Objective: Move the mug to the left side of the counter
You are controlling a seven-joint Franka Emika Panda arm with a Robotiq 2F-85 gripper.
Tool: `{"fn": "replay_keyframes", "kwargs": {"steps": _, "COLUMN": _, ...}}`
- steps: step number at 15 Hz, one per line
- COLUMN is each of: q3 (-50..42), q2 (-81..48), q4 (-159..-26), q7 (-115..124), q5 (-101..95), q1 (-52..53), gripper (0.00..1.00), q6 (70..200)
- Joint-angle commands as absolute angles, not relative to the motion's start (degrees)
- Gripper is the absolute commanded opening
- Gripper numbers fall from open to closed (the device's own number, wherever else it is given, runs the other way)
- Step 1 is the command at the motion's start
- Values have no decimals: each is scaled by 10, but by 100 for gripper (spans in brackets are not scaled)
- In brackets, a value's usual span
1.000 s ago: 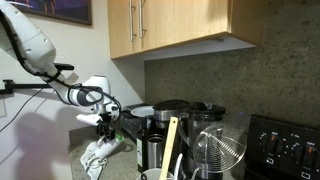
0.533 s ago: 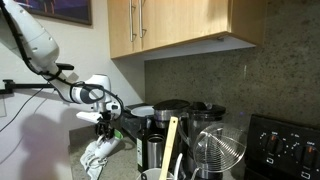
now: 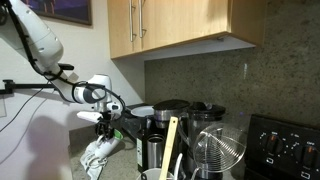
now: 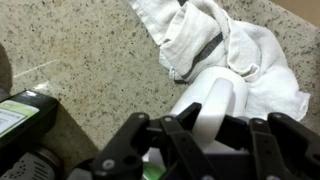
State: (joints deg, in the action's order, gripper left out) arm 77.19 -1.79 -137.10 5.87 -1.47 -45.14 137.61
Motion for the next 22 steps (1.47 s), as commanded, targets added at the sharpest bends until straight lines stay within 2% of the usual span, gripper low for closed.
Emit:
{"fn": "replay_keyframes", "kwargs": {"steps": 1, "q3": 756, "q2": -73, "q4": -1347, "q7": 118, "q5": -78, "q1": -431, "gripper": 1, "q6": 1358}}
{"fn": "replay_keyframes", "kwargs": {"steps": 8, "q3": 663, "q2": -172, "q4": -1281, "q7": 167, "q5": -162, "q1": -338, "gripper": 1, "q6": 1315}}
{"fn": "replay_keyframes", "kwargs": {"steps": 9, "q3": 572, "q2": -133, "q4": -1275, "q7": 115, "q5": -92, "q1": -250, "gripper": 2, "q6": 1323}}
{"fn": "replay_keyframes", "kwargs": {"steps": 15, "q3": 335, "q2": -162, "q4": -1220, "q7": 87, "q5": -41, "q1": -16, "gripper": 1, "q6": 1321}}
{"fn": "replay_keyframes", "kwargs": {"steps": 19, "q3": 237, "q2": -153, "q4": -1221, "q7": 77, "q5": -20, "q1": 80, "gripper": 1, "q6": 1343}}
{"fn": "replay_keyframes", "kwargs": {"steps": 22, "q3": 218, "q2": -164, "q4": -1209, "q7": 80, "q5": -21, "q1": 102, "gripper": 1, "q6": 1343}}
